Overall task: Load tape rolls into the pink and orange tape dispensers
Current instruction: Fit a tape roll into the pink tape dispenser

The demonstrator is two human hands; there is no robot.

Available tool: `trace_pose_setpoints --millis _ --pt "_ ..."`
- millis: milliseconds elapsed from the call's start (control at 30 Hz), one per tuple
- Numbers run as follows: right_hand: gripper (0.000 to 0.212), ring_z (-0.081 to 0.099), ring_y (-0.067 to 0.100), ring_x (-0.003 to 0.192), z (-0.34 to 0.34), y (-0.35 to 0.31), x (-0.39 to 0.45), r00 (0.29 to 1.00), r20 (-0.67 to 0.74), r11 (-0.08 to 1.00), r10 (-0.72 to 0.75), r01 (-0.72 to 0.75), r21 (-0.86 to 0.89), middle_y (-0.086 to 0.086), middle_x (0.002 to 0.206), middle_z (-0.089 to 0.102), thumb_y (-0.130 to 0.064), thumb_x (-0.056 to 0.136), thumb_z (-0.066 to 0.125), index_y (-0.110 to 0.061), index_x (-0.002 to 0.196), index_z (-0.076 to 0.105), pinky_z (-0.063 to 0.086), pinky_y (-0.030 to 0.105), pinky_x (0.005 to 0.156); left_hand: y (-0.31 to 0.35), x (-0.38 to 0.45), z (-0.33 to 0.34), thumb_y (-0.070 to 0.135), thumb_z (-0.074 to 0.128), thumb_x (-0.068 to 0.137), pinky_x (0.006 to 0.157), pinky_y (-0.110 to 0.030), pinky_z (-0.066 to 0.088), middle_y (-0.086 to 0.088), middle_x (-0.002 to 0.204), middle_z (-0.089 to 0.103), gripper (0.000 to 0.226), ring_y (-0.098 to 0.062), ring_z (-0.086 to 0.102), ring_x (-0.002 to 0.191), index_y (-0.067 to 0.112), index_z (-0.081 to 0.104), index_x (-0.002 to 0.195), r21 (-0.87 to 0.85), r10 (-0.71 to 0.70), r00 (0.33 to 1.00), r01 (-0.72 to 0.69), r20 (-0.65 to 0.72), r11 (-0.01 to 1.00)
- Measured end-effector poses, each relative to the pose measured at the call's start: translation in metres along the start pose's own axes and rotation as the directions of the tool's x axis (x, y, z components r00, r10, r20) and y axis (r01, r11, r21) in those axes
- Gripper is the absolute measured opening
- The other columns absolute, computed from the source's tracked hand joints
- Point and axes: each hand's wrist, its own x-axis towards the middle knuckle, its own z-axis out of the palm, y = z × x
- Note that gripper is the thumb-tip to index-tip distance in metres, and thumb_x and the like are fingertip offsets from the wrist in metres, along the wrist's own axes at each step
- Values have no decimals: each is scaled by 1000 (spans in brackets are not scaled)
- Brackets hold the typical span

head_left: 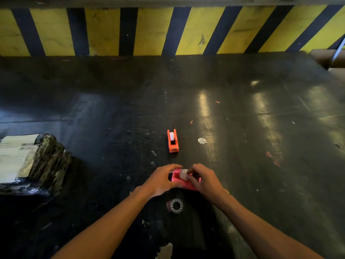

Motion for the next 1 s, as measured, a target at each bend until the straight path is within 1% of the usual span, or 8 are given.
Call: trace_pose_setpoints --millis 200,333,533,667,733,833,900,1000 --pt "13 54 12 76 4 -3 -3 993 67 989 -94 100 -106 -7 85 57 -17 85 70 -25 89 60 47 27 66 -1 -1 0 23 77 84 112 -44 42 7 137 61 52 -9 52 130 35 57 131 -53 -9 1000 9 1 999" --pt "9 62 21 82 0 -3 -1 988 125 985 -89 105 -134 4 91 67 -19 88 69 -17 96 70 53 38 71 0 -1 3 19 75 86 109 -46 45 9 128 66 38 -9 58 124 36 65 119 -45 27 999 -28 -33 999" --pt "16 64 26 83 -6 -15 1 979 195 974 -53 94 -206 9 92 69 -21 91 59 -15 98 72 53 43 72 2 1 5 20 72 89 108 -47 47 5 127 67 31 -11 60 121 33 68 116 -29 29 997 -31 -67 999" --pt "11 65 19 85 -7 -19 3 981 187 987 56 -26 -159 3 95 68 -21 90 65 -19 97 73 53 34 78 2 1 6 26 73 88 104 -46 50 8 122 69 28 -8 62 117 32 69 116 -33 43 997 -45 -71 998" --pt "10 63 11 84 -2 -21 -1 986 103 985 135 -122 -120 -3 94 66 -22 89 68 -22 96 75 50 24 77 4 0 7 29 73 87 102 -45 51 10 119 70 27 -6 62 114 34 69 114 -23 50 996 -52 -80 998" --pt "7 62 10 82 10 -28 -5 961 -27 957 275 -276 -88 -2 92 68 -21 87 71 -21 92 76 51 26 77 5 -1 7 31 74 87 101 -45 52 9 120 69 27 -7 62 114 33 70 113 -4 46 995 -46 -93 999" --pt "5 61 6 79 15 -35 -3 936 -59 935 346 -350 -61 -4 91 67 -20 86 71 -22 89 74 48 20 71 6 -1 7 31 74 87 101 -45 52 8 121 69 28 -9 62 115 32 70 114 7 42 994 -42 -96 999" --pt "17 63 -6 66 16 -41 3 878 -29 874 477 -471 118 -10 80 66 -11 85 70 -26 79 65 43 6 51 7 -1 5 32 74 87 101 -46 52 5 122 69 28 -10 62 114 31 70 115 28 37 996 -35 -85 999"
